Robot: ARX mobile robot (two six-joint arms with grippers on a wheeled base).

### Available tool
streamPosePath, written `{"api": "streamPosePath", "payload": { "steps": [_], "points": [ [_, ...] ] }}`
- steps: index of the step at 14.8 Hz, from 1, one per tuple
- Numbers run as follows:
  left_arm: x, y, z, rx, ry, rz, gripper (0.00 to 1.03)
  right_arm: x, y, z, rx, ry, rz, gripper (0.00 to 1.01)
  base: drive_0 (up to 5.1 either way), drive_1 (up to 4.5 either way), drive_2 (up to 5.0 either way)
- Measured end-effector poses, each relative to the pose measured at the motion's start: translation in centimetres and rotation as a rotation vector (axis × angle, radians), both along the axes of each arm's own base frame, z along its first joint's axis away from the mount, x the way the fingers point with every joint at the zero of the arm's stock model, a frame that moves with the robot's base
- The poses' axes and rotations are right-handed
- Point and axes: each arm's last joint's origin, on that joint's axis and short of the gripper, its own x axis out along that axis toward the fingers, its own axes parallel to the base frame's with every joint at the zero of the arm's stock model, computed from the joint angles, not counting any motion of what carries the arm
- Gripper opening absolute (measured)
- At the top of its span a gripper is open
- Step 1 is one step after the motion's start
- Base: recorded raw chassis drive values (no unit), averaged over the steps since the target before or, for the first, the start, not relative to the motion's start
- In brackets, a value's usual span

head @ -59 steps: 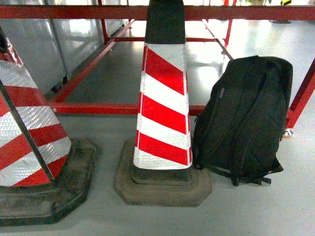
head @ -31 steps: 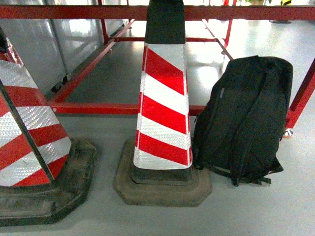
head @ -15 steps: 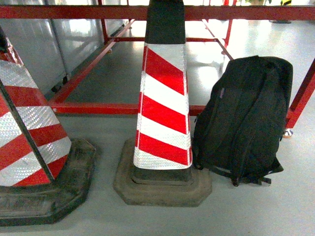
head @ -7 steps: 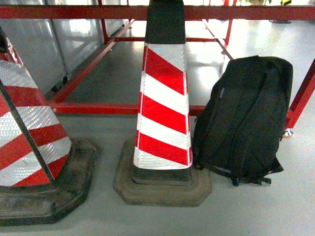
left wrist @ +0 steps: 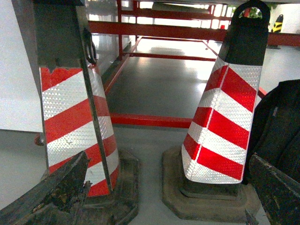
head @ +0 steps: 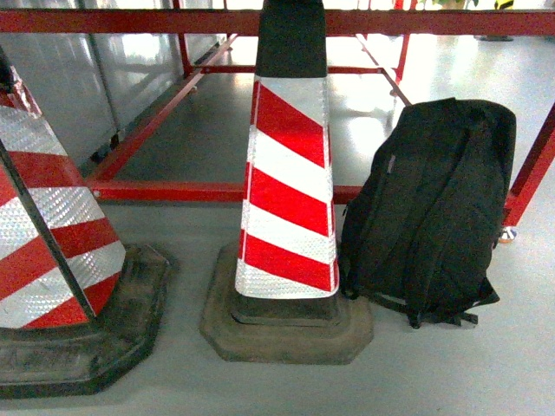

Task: Sort blue parts and orange caps into right shelf containers

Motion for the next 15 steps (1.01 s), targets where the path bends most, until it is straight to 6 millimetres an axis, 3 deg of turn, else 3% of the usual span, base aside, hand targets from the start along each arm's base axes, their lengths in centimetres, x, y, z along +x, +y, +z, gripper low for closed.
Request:
{"api": "streamPosePath", "payload": {
  "steps": [15],
  "points": [
    [0.00,0.00,0.00,0.000,0.000,0.000,0.98,0.00,0.00,0.00,0.000,0.000,0.000,0.98,0.0,0.00,0.0]
  ]
}}
